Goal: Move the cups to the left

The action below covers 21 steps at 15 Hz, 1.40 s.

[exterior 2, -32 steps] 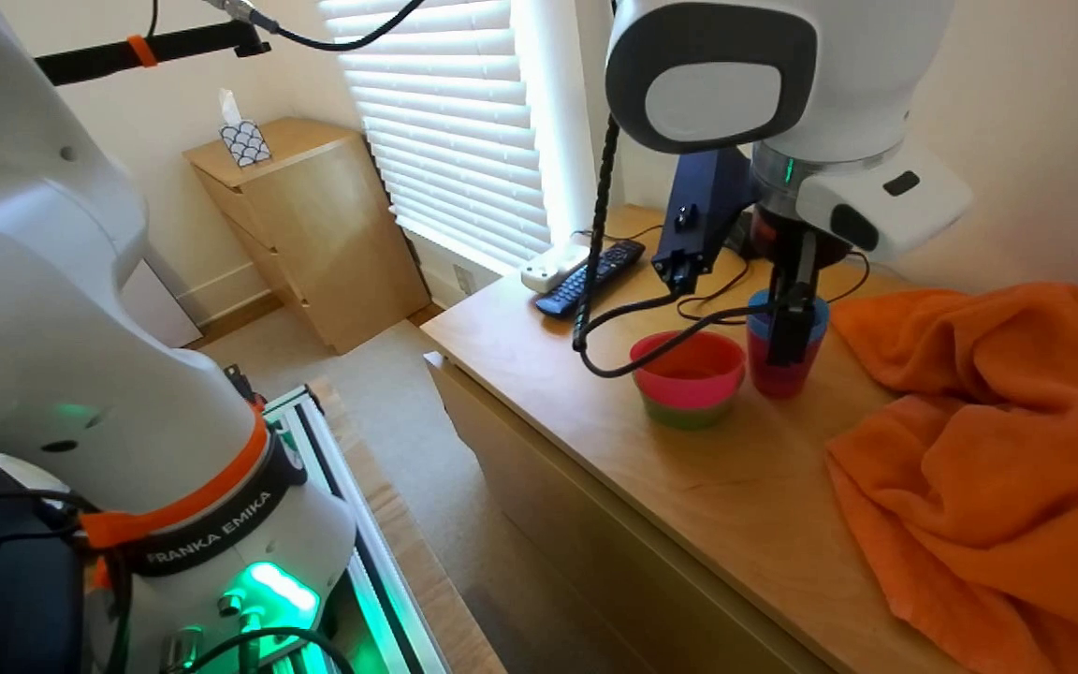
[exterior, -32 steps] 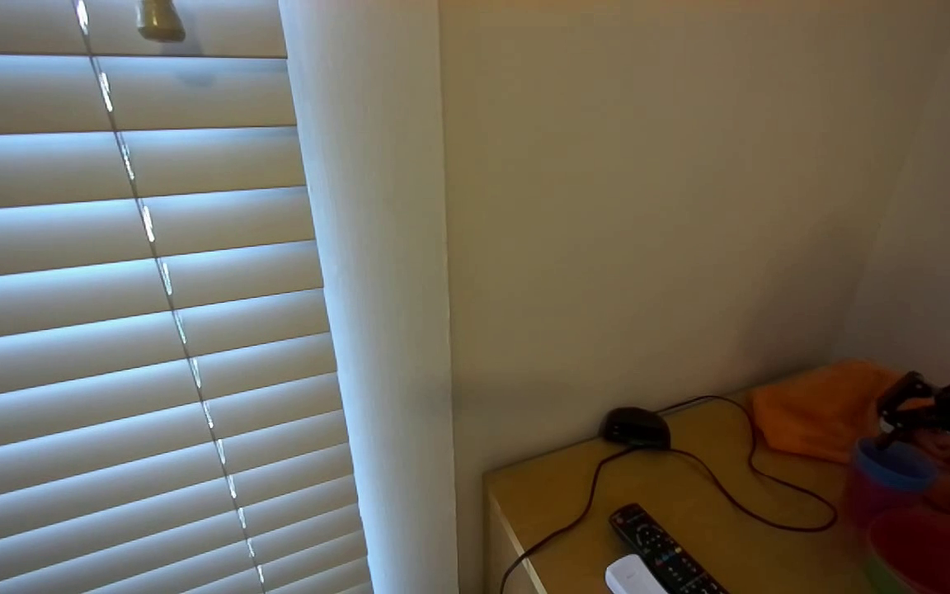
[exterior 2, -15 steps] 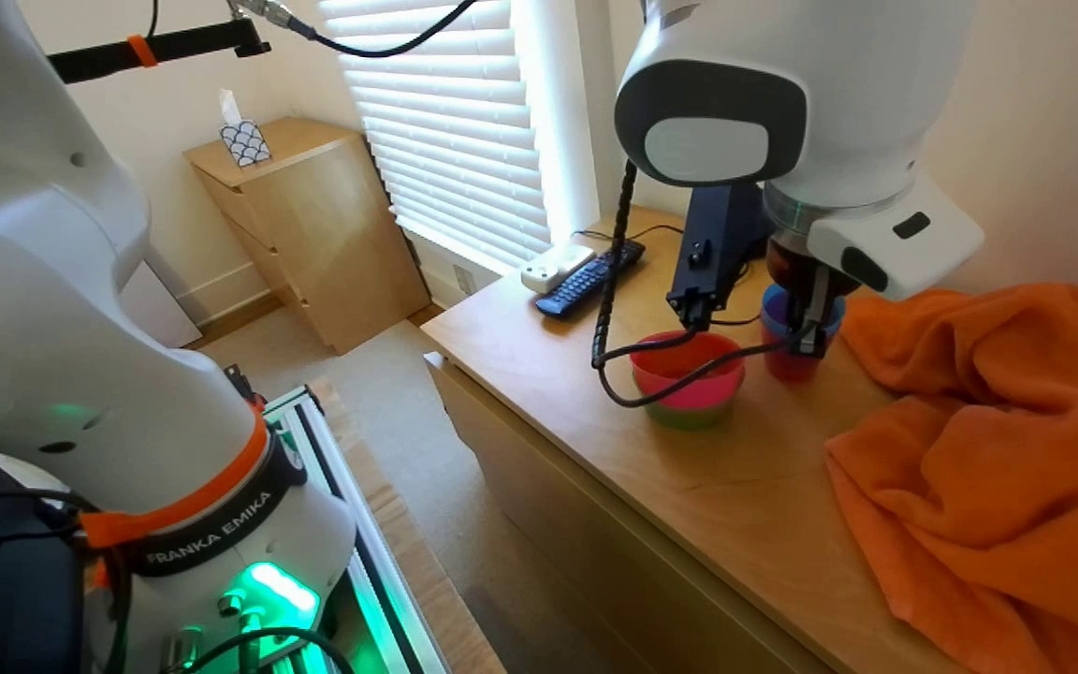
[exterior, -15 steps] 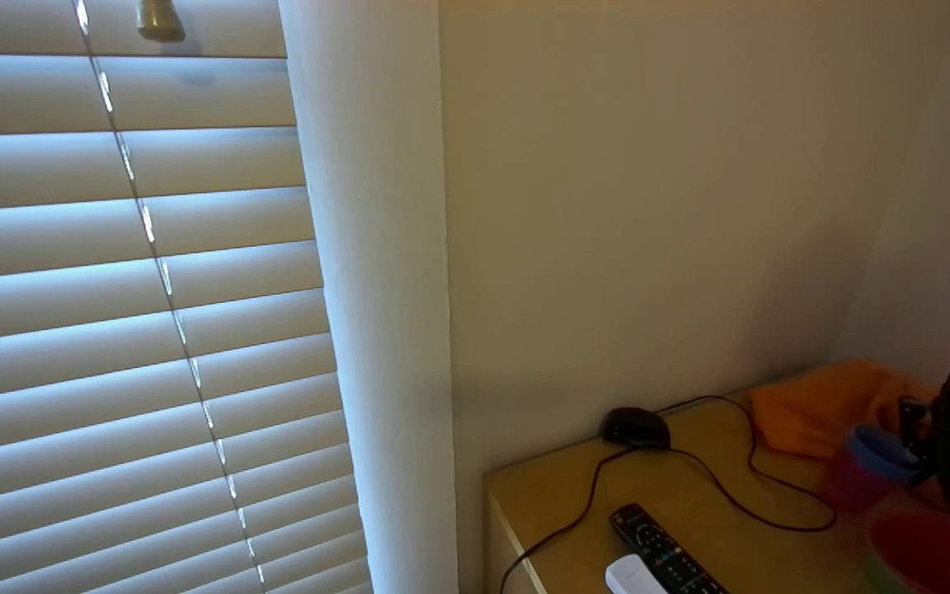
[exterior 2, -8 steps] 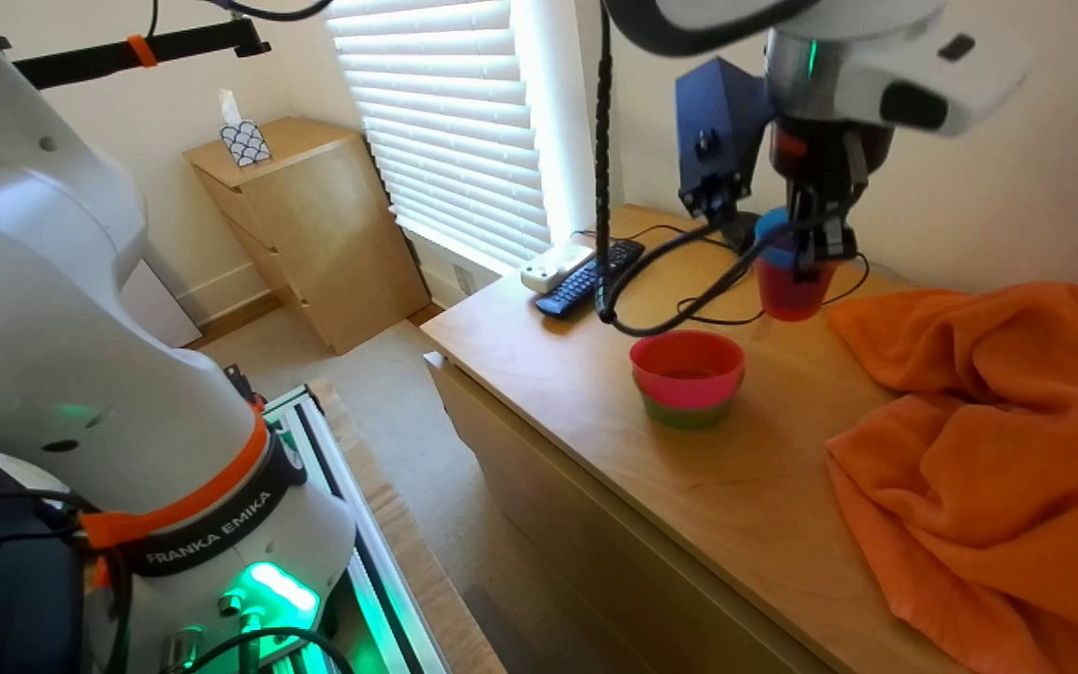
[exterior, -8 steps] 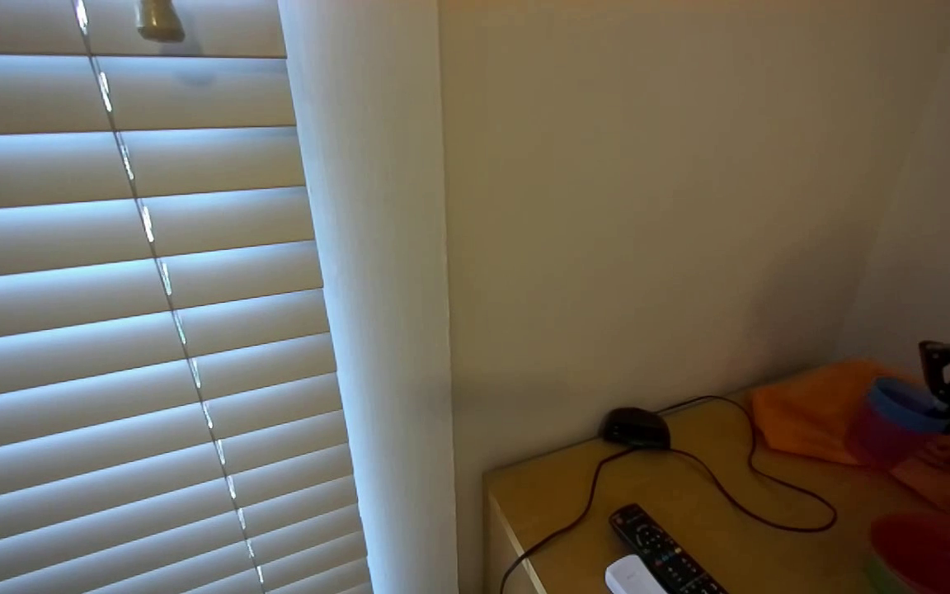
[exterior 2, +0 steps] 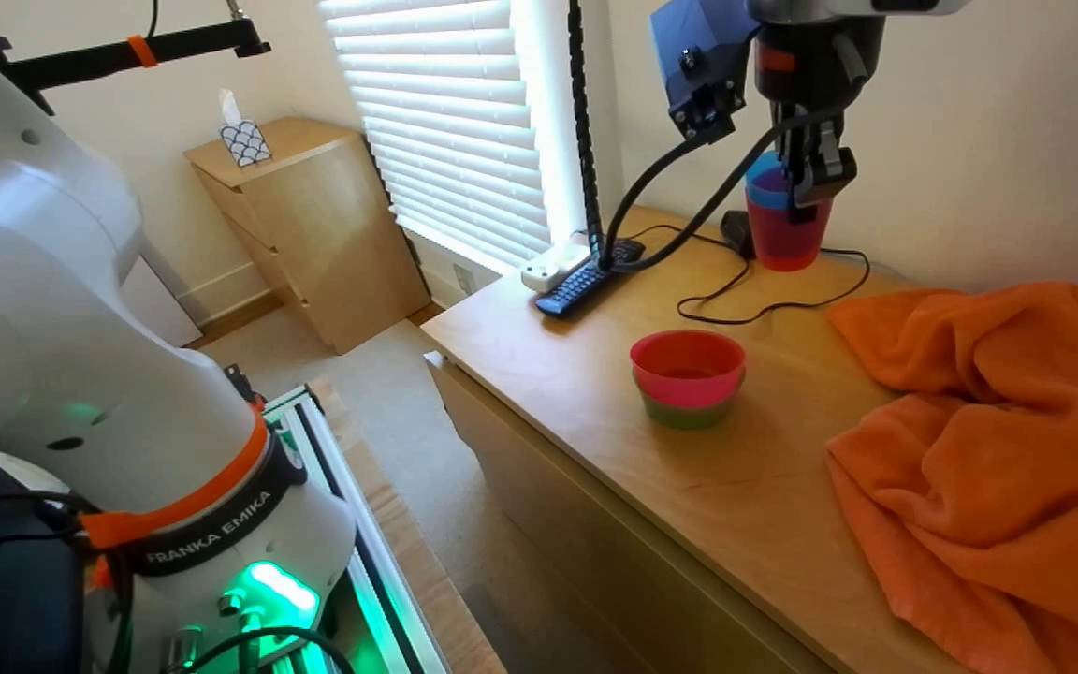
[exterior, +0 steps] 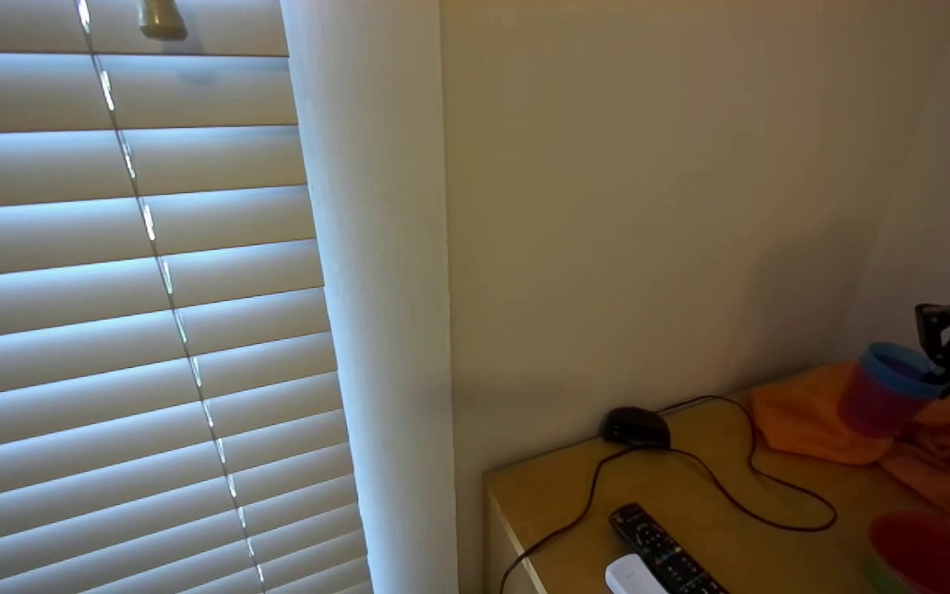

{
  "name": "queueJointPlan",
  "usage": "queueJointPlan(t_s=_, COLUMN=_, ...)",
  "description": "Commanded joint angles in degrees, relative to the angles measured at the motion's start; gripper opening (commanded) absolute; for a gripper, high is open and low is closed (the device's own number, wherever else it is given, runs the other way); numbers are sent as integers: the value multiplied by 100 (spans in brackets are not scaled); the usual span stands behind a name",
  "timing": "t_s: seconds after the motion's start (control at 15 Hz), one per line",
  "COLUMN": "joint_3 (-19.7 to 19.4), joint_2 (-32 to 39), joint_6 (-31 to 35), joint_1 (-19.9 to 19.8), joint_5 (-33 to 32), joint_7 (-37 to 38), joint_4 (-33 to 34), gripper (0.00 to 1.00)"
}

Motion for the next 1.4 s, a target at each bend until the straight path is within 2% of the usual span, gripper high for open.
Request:
queueJointPlan(t_s=0.0, joint_3=59, joint_2=75, joint_6=-57, joint_1=143, joint_5=-63, joint_7=108, joint_4=83, gripper=2)
queueJointPlan(t_s=0.13, joint_3=318, joint_2=514, joint_6=-393, joint_1=416, joint_5=-225, joint_7=36, joint_4=770, gripper=2)
queueJointPlan(t_s=0.67, joint_3=1364, joint_2=1682, joint_6=-1275, joint_1=1426, joint_5=-99, joint_7=-337, joint_4=2560, gripper=2)
queueJointPlan(t_s=0.8, joint_3=1446, joint_2=1648, joint_6=-1365, joint_1=1616, joint_5=-179, joint_7=220, joint_4=2444, gripper=2)
queueJointPlan(t_s=1.0, joint_3=1388, joint_2=1295, joint_6=-1308, joint_1=1957, joint_5=-514, joint_7=1685, joint_4=1958, gripper=2)
queueJointPlan(t_s=1.27, joint_3=1386, joint_2=1019, joint_6=-1255, joint_1=2256, joint_5=-1071, joint_7=3354, joint_4=1698, gripper=2)
queueJointPlan(t_s=1.33, joint_3=1462, joint_2=1398, joint_6=-1278, joint_1=2099, joint_5=-796, joint_7=2633, joint_4=2093, gripper=6)
